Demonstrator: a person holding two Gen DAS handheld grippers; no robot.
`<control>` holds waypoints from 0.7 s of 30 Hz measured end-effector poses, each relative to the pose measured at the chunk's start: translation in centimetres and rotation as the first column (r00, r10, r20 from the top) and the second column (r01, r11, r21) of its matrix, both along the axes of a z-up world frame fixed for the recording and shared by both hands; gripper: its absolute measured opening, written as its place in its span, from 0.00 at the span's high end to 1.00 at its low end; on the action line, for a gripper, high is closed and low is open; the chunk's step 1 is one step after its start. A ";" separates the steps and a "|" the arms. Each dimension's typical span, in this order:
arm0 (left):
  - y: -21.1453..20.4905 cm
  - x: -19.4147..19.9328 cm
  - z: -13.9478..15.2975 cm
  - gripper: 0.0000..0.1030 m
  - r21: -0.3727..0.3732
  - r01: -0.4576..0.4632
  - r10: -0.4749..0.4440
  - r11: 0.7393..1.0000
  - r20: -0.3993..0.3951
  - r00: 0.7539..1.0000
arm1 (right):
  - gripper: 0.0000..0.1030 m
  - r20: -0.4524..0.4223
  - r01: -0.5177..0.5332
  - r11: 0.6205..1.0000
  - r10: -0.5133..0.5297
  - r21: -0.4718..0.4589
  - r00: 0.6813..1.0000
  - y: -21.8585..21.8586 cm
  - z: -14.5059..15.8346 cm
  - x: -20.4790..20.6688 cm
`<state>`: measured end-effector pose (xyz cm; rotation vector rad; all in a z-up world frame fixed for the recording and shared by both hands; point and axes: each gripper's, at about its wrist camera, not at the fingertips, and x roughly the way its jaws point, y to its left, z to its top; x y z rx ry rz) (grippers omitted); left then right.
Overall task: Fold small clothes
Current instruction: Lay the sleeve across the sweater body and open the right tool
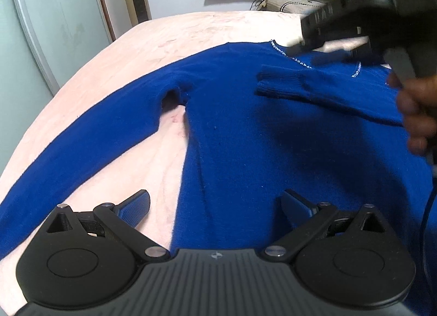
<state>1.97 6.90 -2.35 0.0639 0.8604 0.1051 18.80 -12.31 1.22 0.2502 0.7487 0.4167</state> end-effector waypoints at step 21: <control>2.7 -1.0 0.9 0.00 0.006 -0.061 0.061 0.998 0.016 0.998 | 0.77 0.147 -0.147 0.841 0.258 -0.521 0.955 7.7 -2.5 -4.6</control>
